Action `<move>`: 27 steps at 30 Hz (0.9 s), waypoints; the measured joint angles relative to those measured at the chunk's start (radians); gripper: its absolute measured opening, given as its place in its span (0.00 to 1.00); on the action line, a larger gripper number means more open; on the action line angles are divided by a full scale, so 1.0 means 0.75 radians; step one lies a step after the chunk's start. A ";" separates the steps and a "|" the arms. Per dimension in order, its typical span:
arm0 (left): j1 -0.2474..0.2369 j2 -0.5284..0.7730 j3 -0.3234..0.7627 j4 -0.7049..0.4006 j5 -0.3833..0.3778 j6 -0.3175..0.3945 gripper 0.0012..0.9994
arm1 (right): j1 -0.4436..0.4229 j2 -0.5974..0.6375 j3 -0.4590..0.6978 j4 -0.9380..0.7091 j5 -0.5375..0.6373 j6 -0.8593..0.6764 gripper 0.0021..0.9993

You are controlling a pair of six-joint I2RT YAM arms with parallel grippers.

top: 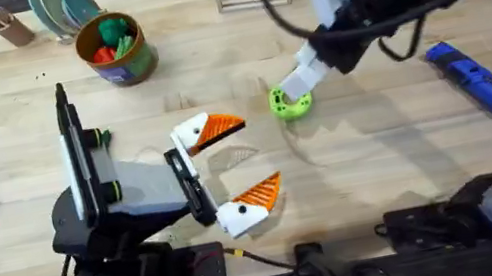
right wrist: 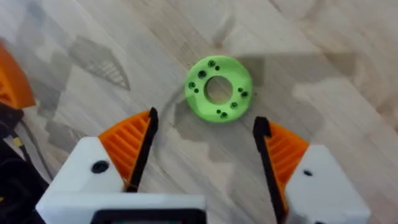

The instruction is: Pick up the gripper from the table and insert it into the empty holder that is missing its gripper. Then pick up a screw, insert it into the mounting hole, and use the screwdriver to tighten it. Finally, clean up the table by picking up the vegetable and placing it into the bucket.

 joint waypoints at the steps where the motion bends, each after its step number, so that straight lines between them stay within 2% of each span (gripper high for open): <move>1: 0.000 0.000 0.000 0.000 0.000 0.000 0.99 | 0.011 0.026 0.000 0.000 0.001 0.000 0.99; 10: 0.000 0.000 0.000 0.000 0.000 0.000 0.99 | 0.117 0.257 0.000 0.102 0.031 0.000 0.99; 16: 0.000 0.000 0.000 0.000 0.000 0.000 0.99 | 0.189 0.329 0.000 0.167 0.141 -0.001 0.98; 20: 0.000 0.000 0.000 0.000 0.000 0.000 0.99 | 0.213 0.366 0.000 0.197 0.187 0.000 0.89; 27: 0.000 0.000 0.000 0.000 0.000 0.000 0.99 | 0.213 0.373 0.000 0.220 0.216 0.001 0.84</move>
